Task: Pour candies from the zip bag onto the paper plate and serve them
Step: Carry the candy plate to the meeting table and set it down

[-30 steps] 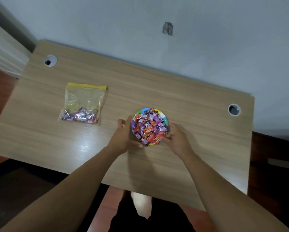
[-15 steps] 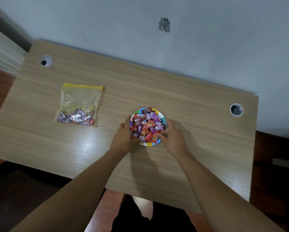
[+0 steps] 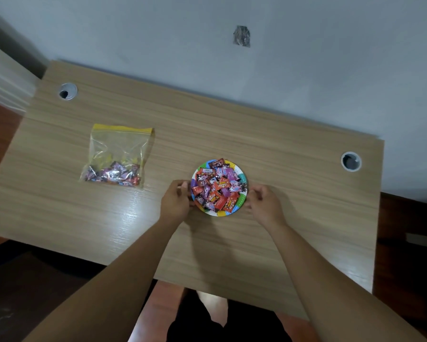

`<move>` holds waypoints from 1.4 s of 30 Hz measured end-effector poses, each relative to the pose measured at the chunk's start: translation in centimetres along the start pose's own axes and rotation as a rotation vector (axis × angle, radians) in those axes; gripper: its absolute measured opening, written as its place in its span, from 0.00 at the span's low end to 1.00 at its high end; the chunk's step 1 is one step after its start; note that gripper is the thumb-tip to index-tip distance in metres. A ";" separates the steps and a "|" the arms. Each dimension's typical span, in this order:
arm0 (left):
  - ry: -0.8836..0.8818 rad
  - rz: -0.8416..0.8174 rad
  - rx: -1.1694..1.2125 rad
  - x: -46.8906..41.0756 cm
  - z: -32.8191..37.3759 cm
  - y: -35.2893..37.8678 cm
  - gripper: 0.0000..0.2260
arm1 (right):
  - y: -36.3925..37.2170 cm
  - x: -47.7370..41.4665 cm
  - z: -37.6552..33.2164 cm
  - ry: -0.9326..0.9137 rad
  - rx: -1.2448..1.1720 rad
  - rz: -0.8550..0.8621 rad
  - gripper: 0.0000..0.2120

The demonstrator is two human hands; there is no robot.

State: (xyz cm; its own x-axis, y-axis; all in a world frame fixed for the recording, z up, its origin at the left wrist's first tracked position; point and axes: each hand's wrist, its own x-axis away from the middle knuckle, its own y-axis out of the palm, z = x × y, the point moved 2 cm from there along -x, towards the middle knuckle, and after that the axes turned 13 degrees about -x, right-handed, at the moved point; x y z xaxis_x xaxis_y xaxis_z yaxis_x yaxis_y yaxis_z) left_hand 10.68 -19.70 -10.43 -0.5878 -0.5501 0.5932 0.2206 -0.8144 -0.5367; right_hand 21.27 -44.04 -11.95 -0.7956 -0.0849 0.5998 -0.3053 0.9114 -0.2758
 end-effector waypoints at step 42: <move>0.358 -0.334 0.069 10.1 6.4 -6.7 0.05 | -4.5 18.2 -3.4 -0.142 -0.274 0.282 0.03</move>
State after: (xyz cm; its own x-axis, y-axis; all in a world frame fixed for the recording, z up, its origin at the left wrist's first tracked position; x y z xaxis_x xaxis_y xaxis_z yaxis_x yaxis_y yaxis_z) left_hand 8.24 -21.04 3.00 -0.8632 -0.1683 0.4759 0.0182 -0.9526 -0.3038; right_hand 9.95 -48.28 2.79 -0.8983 0.1463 0.4143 0.0703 0.9787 -0.1931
